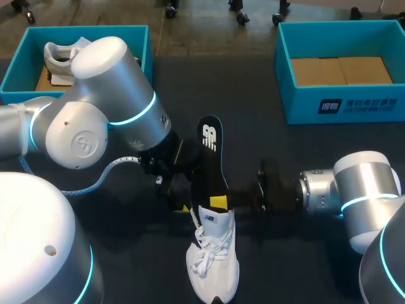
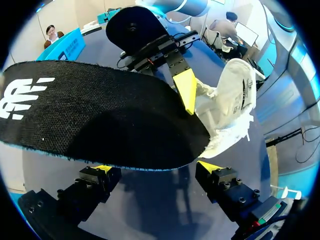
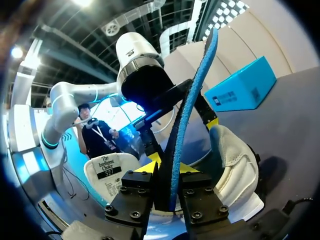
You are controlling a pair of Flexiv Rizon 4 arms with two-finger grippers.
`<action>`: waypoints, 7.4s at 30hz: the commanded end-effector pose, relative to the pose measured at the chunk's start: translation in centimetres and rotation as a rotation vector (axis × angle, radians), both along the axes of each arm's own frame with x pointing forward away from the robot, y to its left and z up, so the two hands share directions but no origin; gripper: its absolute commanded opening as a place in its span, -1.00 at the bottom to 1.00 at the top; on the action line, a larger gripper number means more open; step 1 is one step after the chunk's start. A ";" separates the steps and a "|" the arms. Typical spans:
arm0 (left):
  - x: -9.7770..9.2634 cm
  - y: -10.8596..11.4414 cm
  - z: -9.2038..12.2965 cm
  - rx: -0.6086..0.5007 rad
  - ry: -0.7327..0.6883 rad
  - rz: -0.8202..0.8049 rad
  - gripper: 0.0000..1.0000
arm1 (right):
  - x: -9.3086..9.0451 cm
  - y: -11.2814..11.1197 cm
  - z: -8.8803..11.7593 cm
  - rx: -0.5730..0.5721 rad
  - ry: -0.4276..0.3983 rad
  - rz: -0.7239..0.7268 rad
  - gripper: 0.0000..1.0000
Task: Take the shoe out of the shoebox, open the shoe tongue, remove and reinsert the insole, then place the shoe into the shoebox
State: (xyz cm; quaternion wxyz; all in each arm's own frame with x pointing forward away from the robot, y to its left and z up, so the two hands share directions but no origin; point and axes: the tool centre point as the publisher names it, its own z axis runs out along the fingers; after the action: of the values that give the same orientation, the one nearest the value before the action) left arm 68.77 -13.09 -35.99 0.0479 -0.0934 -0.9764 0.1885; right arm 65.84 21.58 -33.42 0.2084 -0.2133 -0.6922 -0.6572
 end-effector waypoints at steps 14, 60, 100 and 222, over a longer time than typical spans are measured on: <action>-0.1 0.1 0.0 -0.001 -0.003 0.000 1.00 | 0.9 0.6 1.5 -0.012 -0.027 0.013 -0.58; -0.1 0.1 0.0 -0.001 -0.003 0.000 1.00 | -1.1 0.2 -0.6 -0.003 -0.010 -0.099 -0.69; -0.1 0.1 0.0 -0.001 -0.003 0.000 1.00 | -0.2 0.7 -1.0 0.006 0.052 -0.121 -1.00; -0.1 0.1 0.0 -0.001 -0.003 0.000 1.00 | 1.8 -0.1 -0.7 -0.054 0.333 -0.189 0.13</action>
State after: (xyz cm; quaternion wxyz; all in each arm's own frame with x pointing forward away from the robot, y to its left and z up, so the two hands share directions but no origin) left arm 68.77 -13.09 -35.99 0.0479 -0.0934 -0.9764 0.1885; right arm 67.42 21.63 -34.22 0.2492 -0.3923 -0.6383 -0.6136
